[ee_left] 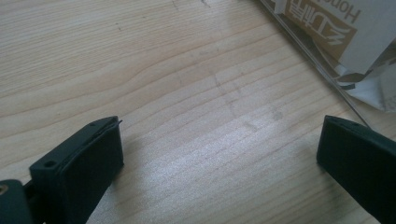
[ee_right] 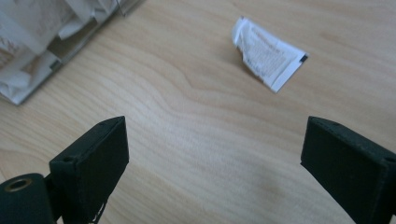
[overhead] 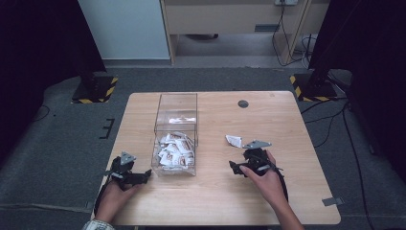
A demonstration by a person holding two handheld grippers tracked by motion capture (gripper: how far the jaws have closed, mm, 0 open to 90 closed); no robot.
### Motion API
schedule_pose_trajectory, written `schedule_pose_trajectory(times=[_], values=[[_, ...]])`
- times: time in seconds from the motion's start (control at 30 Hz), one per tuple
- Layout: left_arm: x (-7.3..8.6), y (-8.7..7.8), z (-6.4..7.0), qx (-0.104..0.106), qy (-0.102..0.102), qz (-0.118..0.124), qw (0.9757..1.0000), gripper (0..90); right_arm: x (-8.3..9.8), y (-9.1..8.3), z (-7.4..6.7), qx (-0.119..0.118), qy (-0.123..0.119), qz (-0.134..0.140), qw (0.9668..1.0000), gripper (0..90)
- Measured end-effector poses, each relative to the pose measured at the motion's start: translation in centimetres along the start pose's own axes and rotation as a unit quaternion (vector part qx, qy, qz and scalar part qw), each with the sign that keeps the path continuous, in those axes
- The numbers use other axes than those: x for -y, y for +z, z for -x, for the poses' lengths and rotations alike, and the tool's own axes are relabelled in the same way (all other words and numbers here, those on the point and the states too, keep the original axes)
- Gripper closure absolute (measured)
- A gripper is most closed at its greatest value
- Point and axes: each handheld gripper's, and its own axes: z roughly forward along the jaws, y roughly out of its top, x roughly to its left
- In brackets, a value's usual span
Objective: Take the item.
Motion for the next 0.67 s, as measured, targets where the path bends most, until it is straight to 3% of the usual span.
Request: schedule_pose_trajectory(times=[0.23, 0.47, 0.67], values=[[0.0, 0.0, 0.0, 0.000, 0.000, 0.000, 1.0000, 0.0, 2.3, 1.7, -0.2, 0.001, 0.009, -0.021, 0.9997, 7.0], [0.0, 0.0, 0.0, 0.000, 0.000, 0.000, 1.0000, 0.0, 2.9, 2.2, -0.9, 0.030, -0.017, -0.005, 0.9994, 5.0], [0.0, 0.0, 0.0, 0.000, 0.000, -0.001, 1.0000, 0.0, 3.2, 2.2, -1.1, 0.033, -0.013, 0.006, 0.9994, 4.6]])
